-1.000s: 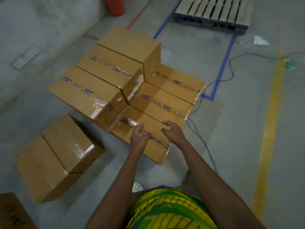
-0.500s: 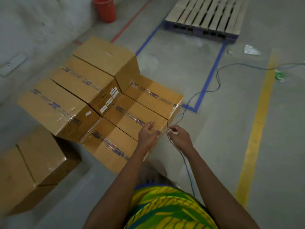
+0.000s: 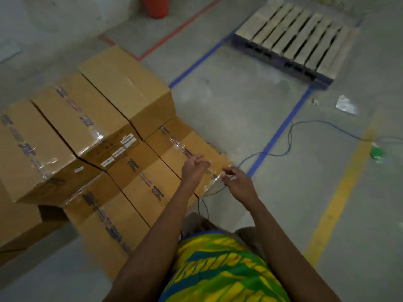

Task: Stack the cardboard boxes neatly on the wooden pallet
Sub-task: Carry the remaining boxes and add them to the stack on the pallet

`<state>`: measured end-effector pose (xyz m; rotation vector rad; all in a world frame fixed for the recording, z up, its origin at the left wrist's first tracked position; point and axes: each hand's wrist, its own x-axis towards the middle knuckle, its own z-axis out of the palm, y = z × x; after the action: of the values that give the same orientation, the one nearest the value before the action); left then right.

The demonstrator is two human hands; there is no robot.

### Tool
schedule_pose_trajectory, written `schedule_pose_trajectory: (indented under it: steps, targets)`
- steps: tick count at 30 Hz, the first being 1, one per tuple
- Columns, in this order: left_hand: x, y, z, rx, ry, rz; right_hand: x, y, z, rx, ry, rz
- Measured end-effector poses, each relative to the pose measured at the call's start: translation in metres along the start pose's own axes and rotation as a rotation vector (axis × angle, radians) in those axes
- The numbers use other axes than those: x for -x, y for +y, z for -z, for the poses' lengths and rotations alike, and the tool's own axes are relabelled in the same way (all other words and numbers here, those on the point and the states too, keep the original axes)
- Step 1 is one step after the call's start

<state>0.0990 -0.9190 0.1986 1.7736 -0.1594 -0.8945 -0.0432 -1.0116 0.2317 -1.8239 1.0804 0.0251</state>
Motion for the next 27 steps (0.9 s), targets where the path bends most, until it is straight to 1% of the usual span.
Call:
schedule_pose_trajectory:
  steps: [2, 5, 9, 12, 14, 16, 18, 21, 24, 27]
  targets:
    - [-0.023, 0.024, -0.021, 0.000, 0.010, 0.009, -0.033, -0.009, 0.021, 0.010, -0.031, 0.036]
    - [-0.070, 0.048, -0.050, 0.039, 0.091, 0.031, -0.093, -0.022, 0.051, 0.073, -0.134, 0.073]
    - [-0.138, 0.069, -0.086, 0.125, 0.274, 0.070, -0.185, -0.031, 0.088, 0.197, -0.270, 0.217]
    - [-0.173, 0.096, -0.121, 0.194, 0.419, 0.130, -0.253, -0.039, 0.127, 0.340, -0.351, 0.350]
    - [-0.186, 0.115, -0.146, 0.201, 0.447, 0.141, -0.292, -0.051, 0.148, 0.401, -0.396, 0.411]
    - [-0.199, 0.133, -0.165, 0.194, 0.457, 0.140, -0.326, -0.078, 0.162, 0.446, -0.432, 0.469]
    - [-0.211, 0.144, -0.175, 0.220, 0.490, 0.150, -0.352, -0.110, 0.165, 0.458, -0.468, 0.524]
    - [-0.224, 0.155, -0.169, 0.246, 0.576, 0.150, -0.377, -0.148, 0.152, 0.379, -0.527, 0.581]
    - [-0.242, 0.160, -0.154, 0.266, 0.700, 0.160, -0.403, -0.166, 0.130, 0.342, -0.594, 0.586]
    - [-0.262, 0.160, -0.135, 0.281, 0.823, 0.189, -0.424, -0.174, 0.100, 0.396, -0.717, 0.587]
